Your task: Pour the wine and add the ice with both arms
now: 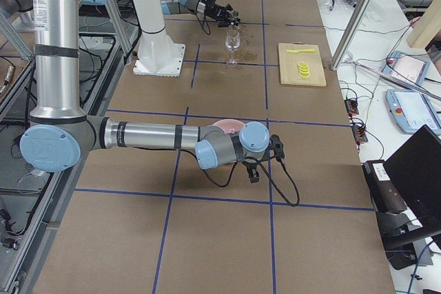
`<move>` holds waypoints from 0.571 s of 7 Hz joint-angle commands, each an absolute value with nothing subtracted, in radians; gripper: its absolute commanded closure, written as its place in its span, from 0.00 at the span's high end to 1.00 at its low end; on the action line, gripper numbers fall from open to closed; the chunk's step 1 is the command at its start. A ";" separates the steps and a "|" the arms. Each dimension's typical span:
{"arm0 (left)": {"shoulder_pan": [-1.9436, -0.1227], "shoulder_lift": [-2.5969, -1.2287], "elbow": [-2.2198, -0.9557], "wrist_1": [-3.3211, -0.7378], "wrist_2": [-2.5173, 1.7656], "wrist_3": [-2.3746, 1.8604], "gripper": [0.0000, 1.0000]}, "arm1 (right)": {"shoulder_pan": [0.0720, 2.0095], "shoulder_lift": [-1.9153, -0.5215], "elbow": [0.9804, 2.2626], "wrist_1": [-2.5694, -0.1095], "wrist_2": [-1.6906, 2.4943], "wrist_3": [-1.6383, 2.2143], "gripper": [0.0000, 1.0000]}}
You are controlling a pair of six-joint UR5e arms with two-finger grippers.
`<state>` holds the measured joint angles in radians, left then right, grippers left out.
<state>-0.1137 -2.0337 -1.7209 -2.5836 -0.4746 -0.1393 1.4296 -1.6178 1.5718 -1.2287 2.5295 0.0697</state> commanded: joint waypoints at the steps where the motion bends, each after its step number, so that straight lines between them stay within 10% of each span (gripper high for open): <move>1: -0.112 -2.033 -1.707 -2.582 -0.474 0.026 0.00 | 1.428 -1.617 1.572 -1.229 2.530 0.071 1.00; 4: -0.109 -2.033 -1.707 -2.559 -0.472 0.149 0.00 | 1.428 -1.618 1.571 -1.229 2.530 0.071 1.00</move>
